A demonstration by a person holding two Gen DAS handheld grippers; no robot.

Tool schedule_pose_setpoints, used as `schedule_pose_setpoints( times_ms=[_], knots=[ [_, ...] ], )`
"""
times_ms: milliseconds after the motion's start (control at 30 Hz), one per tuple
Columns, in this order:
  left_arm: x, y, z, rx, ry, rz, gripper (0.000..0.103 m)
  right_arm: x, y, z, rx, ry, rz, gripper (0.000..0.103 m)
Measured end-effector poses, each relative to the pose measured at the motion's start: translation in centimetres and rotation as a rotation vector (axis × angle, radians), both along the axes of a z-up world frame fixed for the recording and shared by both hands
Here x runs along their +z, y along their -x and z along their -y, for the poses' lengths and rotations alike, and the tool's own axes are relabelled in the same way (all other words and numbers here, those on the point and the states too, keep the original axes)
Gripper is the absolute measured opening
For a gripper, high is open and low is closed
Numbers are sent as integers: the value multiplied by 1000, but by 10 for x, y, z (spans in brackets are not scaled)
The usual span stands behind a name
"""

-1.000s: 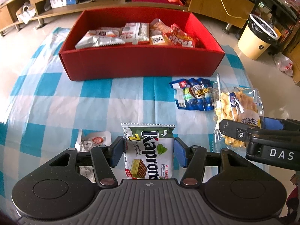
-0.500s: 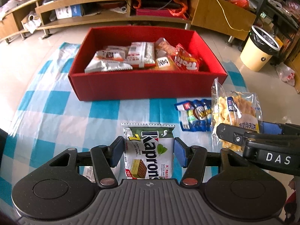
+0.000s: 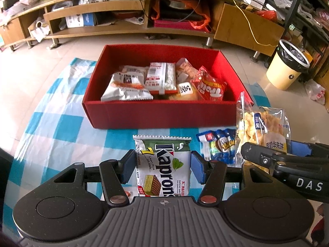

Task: Organize snacks
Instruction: 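Lift both held snacks and carry them over the red box, then lower both snacks into the red box and open both grippers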

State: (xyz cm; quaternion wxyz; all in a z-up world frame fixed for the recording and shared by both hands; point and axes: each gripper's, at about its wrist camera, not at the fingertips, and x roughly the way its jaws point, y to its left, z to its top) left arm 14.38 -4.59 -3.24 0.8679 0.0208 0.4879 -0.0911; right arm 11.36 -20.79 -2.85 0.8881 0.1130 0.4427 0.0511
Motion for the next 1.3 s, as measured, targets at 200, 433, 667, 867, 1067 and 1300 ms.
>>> schedule_pose_setpoints(
  times_ms=[200, 433, 667, 867, 1067, 1300],
  knots=[
    [5, -9, 0, 5, -1, 18, 64, 6, -8, -3, 6, -6, 18, 76],
    [15, -25, -3, 25, 1, 47, 64, 8, -21, -6, 10, -17, 27, 76],
    [20, -53, -7, 55, 5, 70, 64, 11, -47, -6, 7, -15, 43, 76],
    [22, -80, -3, 72, -1, 91, 64, 11, -79, -6, 12, -6, 60, 76],
    [16, -107, 3, 84, -19, 103, 65, -4, -116, -3, 10, 2, 54, 76],
    [1, -126, 1, 103, -47, 87, 72, -23, -147, -4, 36, 31, 39, 79]
  ],
)
